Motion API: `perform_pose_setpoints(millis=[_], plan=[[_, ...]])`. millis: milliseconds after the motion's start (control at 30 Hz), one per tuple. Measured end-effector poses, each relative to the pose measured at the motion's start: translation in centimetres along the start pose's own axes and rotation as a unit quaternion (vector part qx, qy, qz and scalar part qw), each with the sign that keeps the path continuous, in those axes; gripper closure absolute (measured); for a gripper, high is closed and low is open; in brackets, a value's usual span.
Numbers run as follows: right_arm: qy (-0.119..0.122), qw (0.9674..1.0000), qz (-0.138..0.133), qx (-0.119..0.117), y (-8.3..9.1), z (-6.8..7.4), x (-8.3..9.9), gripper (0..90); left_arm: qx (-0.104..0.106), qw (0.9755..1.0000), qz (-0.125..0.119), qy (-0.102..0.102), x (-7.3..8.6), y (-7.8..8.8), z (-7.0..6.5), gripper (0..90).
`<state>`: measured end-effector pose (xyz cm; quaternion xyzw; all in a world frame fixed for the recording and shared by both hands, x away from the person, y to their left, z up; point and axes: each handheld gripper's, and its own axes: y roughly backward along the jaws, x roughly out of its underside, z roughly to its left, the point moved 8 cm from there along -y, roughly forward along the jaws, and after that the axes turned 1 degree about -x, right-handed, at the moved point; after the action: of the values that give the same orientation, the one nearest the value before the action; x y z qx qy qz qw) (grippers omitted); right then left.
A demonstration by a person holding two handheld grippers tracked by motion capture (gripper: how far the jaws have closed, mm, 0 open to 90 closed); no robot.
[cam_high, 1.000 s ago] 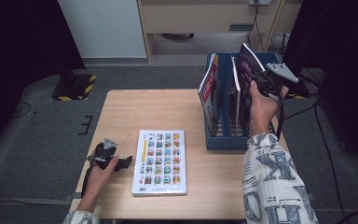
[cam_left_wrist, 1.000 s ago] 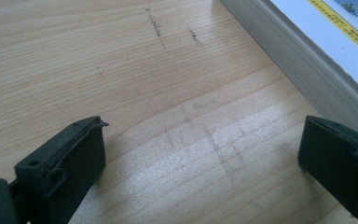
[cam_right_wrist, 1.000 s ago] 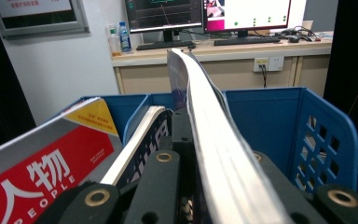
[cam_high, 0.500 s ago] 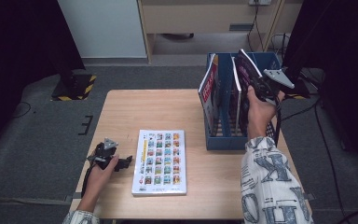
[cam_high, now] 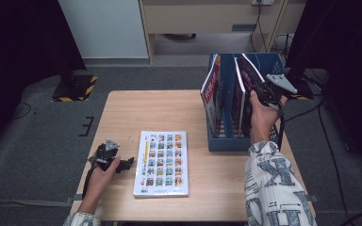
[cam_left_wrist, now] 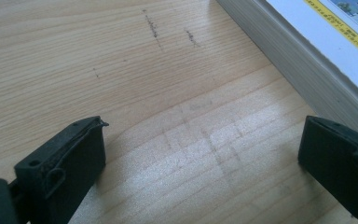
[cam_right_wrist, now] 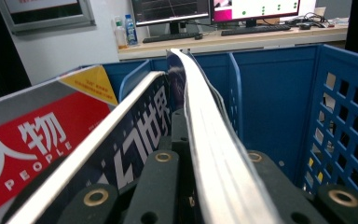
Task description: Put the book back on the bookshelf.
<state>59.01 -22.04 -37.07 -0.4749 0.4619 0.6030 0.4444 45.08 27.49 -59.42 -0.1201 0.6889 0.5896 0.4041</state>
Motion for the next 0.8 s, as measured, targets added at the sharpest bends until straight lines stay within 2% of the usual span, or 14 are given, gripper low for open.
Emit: perform_pose_setpoints(millis=[267,800], plan=[[0.018,0.9998,0.001,-0.004,0.0,0.2,0.6,83.4,0.001,1.0,0.0,0.0,-0.1,-0.1,0.0,0.0],[0.026,0.9995,0.012,-0.01,0.0,0.3,2.0,83.1,0.001,1.0,0.0,0.0,-0.1,-0.1,0.0,0.0]])
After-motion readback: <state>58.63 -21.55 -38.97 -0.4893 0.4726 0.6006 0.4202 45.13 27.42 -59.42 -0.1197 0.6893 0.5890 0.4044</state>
